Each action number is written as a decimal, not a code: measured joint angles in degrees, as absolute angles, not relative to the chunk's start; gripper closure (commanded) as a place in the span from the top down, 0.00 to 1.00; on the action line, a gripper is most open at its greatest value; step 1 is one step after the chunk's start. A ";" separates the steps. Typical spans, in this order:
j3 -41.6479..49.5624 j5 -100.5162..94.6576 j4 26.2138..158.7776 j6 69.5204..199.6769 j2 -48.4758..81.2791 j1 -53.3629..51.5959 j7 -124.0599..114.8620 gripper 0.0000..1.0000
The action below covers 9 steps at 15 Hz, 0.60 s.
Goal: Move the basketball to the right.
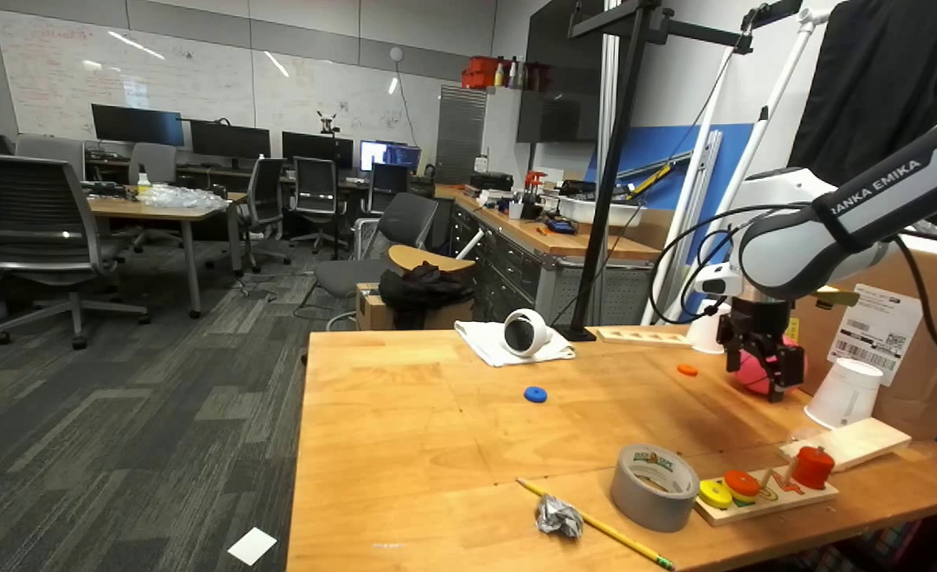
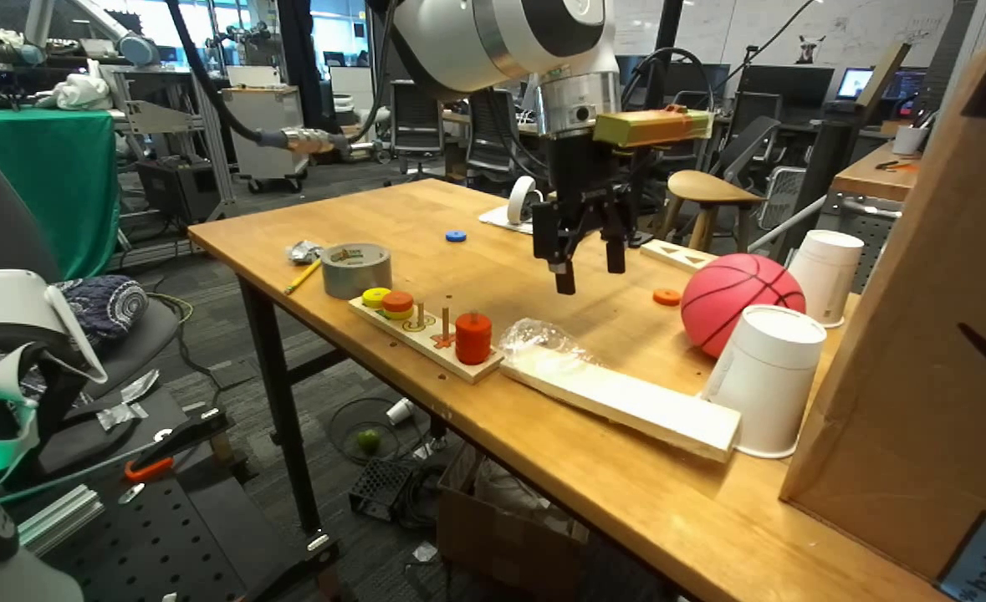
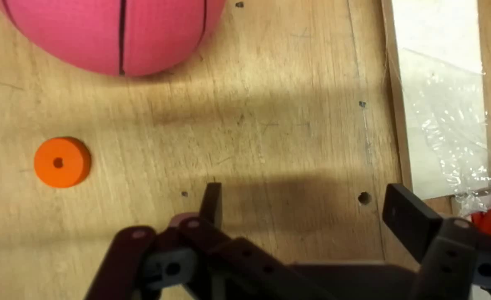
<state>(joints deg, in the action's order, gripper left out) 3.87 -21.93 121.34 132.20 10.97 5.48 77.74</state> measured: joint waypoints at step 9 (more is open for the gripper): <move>3.72 -14.47 116.73 129.68 14.49 6.89 98.36 1.00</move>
